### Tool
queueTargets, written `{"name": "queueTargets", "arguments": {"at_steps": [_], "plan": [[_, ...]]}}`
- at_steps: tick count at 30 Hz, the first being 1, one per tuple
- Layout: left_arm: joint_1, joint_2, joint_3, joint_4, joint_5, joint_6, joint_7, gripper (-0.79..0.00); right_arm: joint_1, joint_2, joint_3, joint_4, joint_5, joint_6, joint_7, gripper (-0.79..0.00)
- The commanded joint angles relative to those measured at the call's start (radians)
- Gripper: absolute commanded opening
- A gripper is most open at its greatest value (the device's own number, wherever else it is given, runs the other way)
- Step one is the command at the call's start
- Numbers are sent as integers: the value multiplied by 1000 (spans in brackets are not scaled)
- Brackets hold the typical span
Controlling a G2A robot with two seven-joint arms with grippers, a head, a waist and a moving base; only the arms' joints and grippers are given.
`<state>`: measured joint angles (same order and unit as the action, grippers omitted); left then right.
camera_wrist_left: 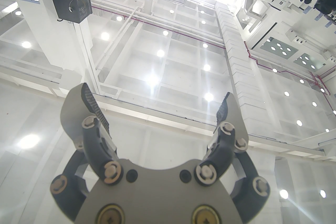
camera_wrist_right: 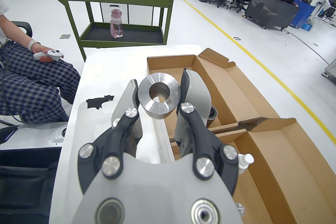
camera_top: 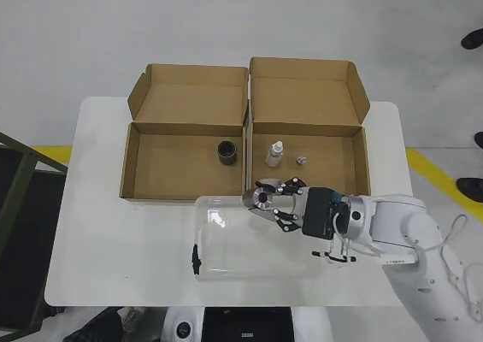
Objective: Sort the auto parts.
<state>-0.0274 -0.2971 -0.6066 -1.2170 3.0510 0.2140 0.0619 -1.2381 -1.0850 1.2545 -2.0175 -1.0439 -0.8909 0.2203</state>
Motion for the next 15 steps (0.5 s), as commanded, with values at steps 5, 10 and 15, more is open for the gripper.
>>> {"name": "queueTargets", "arguments": {"at_steps": [5, 10, 15], "plan": [[0, 0, 0, 0, 0, 0, 0, 0, 3, 3, 5, 5, 16, 1, -6, -785], [0, 0, 0, 0, 0, 0, 0, 0, 9, 4, 3, 19, 21, 3, -10, -785], [0, 0, 0, 0, 0, 0, 0, 0, 23, 3, -19, 36, 9, 18, -7, -785]]}}
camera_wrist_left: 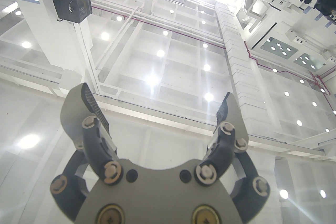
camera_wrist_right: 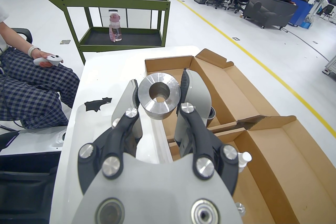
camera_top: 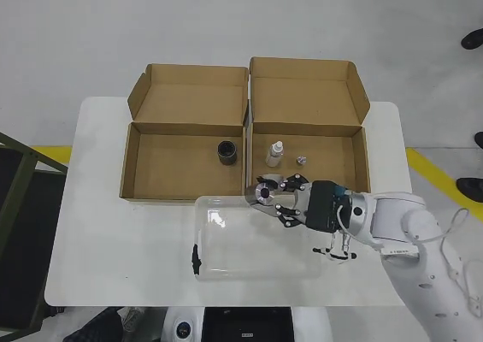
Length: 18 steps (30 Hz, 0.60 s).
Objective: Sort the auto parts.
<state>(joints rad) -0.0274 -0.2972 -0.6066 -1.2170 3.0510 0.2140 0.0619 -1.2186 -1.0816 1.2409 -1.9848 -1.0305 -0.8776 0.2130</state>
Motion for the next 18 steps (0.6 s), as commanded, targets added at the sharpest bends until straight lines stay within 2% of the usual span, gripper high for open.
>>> {"name": "queueTargets", "arguments": {"at_steps": [1, 18], "plan": [[0, 0, 0, 0, 0, 0, 0, 0, 9, -1, -14, 8, -9, 6, 1, -785], [0, 0, 0, 0, 0, 0, 0, 0, 152, -29, -170, 115, -84, 95, 39, -785]]}}
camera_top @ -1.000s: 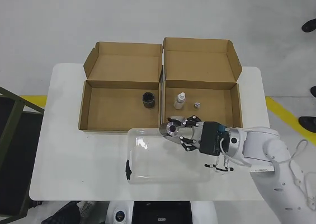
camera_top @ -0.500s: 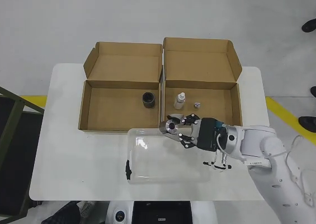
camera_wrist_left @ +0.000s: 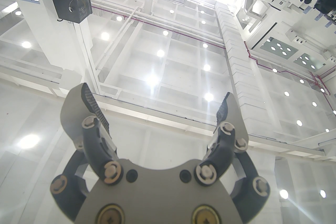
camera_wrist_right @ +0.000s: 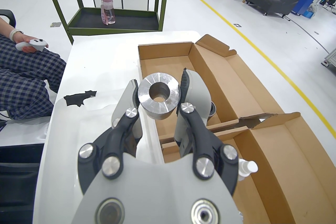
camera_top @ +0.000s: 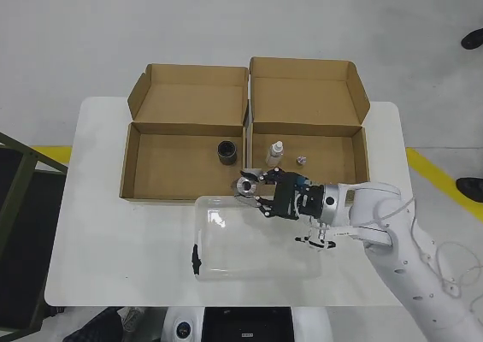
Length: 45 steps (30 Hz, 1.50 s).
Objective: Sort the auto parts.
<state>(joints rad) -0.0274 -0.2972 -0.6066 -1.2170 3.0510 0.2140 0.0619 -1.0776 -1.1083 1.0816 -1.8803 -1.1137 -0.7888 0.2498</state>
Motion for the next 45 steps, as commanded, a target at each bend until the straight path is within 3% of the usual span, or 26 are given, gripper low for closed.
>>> {"name": "queueTargets", "arguments": {"at_steps": [1, 25, 45], "plan": [[0, 0, 0, 0, 0, 0, 0, 0, 22, -5, -22, 21, -3, 13, 6, -785], [0, 0, 0, 0, 0, 0, 0, 0, 351, -124, -340, 374, -33, 181, 133, -785], [0, 0, 0, 0, 0, 0, 0, 0, 463, -211, -468, 548, -59, 218, 214, -785]]}}
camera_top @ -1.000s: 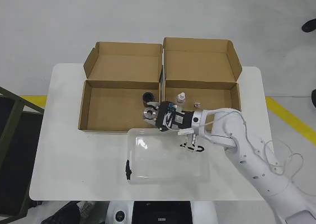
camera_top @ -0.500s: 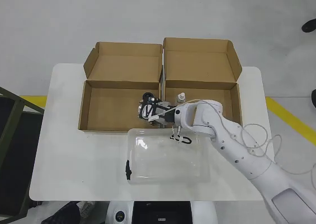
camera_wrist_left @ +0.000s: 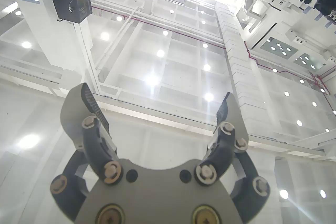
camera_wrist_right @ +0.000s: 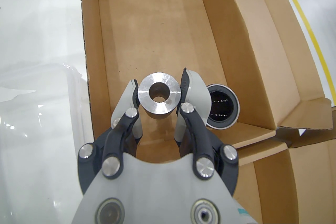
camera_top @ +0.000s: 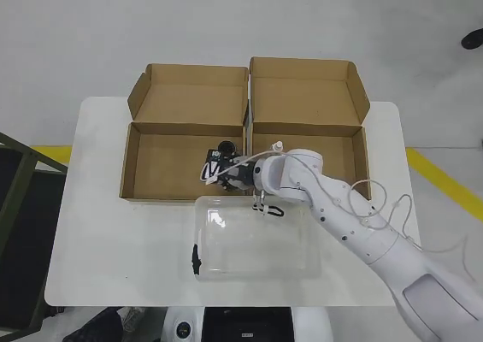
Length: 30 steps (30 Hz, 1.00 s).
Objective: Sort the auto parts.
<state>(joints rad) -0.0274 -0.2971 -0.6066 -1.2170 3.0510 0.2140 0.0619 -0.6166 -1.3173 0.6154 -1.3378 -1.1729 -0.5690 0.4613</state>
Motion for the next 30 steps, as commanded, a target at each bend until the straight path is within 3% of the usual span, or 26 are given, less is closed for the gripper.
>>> {"name": "queueTargets", "arguments": {"at_steps": [1, 13, 17, 30], "plan": [[0, 0, 0, 0, 0, 0, 0, 0, 5, -5, -4, 9, -1, -3, 5, -785], [0, 0, 0, 0, 0, 0, 0, 0, 17, -30, -17, 58, -10, -22, 33, -785], [0, 0, 0, 0, 0, 0, 0, 0, 23, -38, -18, 77, -13, -29, 35, -665], [0, 0, 0, 0, 0, 0, 0, 0, 25, -54, -14, 95, -26, -50, 53, -582]]}}
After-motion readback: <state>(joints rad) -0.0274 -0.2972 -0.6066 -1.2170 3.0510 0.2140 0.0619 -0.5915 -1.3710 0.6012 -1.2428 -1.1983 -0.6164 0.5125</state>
